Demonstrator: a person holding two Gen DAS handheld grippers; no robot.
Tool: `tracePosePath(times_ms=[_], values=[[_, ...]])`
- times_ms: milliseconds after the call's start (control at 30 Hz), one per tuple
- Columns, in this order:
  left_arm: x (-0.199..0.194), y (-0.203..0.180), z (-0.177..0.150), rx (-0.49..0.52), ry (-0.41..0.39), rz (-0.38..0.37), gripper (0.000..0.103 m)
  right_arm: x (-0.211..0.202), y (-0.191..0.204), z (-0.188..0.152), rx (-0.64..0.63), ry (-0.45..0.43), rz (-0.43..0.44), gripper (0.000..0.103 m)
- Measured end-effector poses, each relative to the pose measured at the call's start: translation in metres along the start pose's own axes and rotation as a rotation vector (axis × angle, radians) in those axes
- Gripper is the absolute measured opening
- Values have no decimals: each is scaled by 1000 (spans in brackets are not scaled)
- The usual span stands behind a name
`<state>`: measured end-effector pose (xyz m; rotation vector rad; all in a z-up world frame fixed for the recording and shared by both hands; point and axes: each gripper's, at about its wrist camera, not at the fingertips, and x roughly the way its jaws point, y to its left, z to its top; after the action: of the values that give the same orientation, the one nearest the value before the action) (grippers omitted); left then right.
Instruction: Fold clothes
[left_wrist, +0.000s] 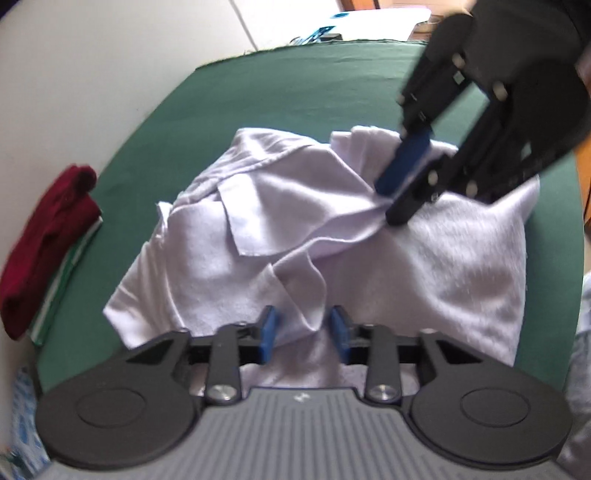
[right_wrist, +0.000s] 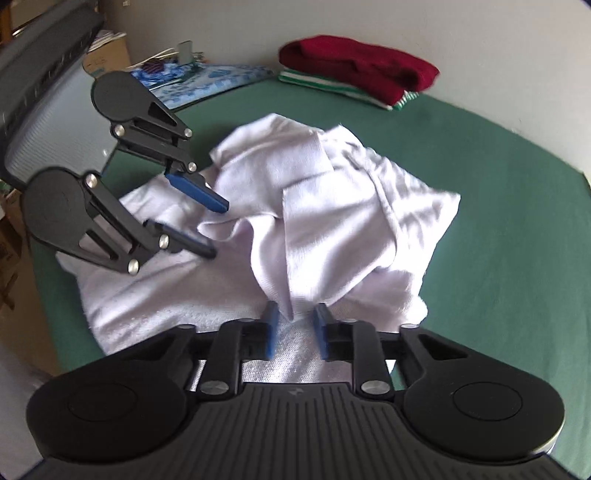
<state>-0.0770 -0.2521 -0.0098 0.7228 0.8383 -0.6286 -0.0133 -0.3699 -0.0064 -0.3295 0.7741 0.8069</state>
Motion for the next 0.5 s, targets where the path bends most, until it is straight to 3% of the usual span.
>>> tracePosePath(times_ms=[33, 67, 100, 233, 367, 400, 433, 500], values=[[-4, 3, 1, -1, -1, -1, 11, -1, 0, 1, 5, -7, -2, 6], [-9, 5, 0, 0, -6, 0, 9, -2, 0, 1, 9, -14, -5, 2], [-16, 7, -1, 3, -11, 1, 1, -6, -1, 2, -3, -14, -3, 1], [-28, 7, -12, 18, -4, -17, 1, -22, -3, 7, -54, -12, 4, 1], [-23, -1, -18, 61, 27, -13, 2, -4, -2, -4, -68, 85, 32, 1], [-22, -4, -20, 72, 34, -11, 2, -7, -1, -3, -69, 82, 33, 3], [-20, -6, -21, 82, 42, -10, 9, -11, -1, -2, -71, 77, 33, 9], [-25, -7, -23, 92, 39, -20, 24, -20, -3, 3, -51, 40, 38, 13]])
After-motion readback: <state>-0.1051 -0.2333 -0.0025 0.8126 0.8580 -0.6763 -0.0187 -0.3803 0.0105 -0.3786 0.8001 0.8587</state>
